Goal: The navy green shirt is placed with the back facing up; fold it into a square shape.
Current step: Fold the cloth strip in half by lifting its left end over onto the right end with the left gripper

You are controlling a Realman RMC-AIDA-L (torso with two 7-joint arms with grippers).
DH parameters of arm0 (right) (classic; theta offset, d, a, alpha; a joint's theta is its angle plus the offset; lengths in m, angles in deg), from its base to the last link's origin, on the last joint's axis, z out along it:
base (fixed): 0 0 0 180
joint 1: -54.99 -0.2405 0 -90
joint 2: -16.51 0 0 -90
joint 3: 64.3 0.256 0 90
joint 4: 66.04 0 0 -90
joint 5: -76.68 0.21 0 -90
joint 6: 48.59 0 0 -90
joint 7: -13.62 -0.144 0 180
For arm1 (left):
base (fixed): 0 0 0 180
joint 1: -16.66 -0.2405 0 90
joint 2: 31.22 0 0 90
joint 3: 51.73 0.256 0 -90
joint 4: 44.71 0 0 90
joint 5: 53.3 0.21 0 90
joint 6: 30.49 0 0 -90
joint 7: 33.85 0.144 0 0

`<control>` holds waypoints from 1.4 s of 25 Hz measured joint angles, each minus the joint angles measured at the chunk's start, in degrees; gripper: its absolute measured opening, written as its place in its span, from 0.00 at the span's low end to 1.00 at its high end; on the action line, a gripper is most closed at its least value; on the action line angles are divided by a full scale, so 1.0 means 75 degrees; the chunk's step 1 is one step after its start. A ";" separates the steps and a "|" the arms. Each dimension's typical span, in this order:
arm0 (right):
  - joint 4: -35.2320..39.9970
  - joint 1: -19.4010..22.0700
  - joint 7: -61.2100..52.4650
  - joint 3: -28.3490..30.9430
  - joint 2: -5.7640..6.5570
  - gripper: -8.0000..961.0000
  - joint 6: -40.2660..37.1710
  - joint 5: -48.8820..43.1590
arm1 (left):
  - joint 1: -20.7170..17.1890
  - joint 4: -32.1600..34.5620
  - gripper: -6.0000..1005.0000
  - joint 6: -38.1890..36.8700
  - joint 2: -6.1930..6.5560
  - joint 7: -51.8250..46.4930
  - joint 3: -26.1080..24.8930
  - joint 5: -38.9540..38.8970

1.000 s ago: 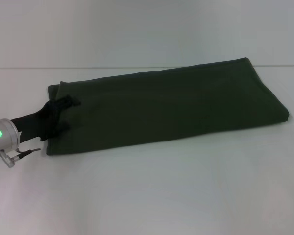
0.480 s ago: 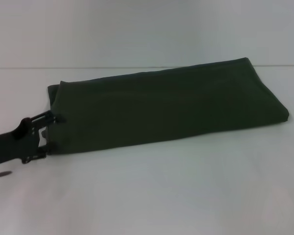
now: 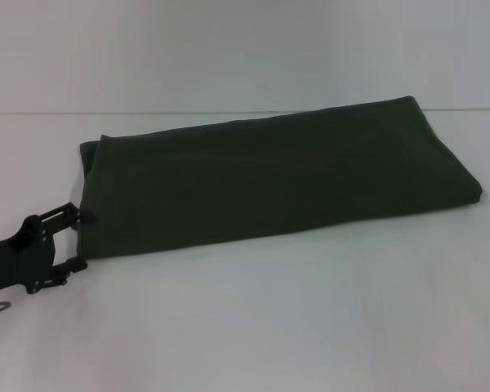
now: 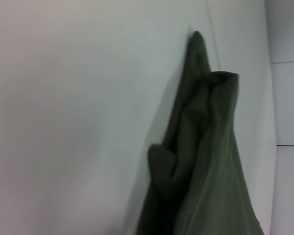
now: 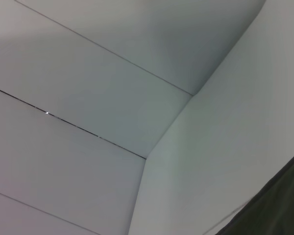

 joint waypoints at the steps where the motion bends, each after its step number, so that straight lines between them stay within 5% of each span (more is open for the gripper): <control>1: -0.0004 -0.0001 0.0000 0.0000 0.0000 0.90 0.0009 -0.0002 | -0.0012 -0.0011 0.90 -0.0021 -0.0002 -0.0037 -0.0056 0.0069; 22: -0.0108 -0.0018 0.0000 0.0000 0.0039 0.90 0.0205 -0.0007 | 0.0393 -0.0756 0.90 0.0777 0.0052 -0.0168 -0.0118 0.0255; 35: -0.0178 -0.0035 0.0000 0.0000 0.0063 0.90 0.0270 0.0025 | 0.0916 -0.0940 0.90 0.0958 -0.0088 0.0906 -0.0432 -0.0509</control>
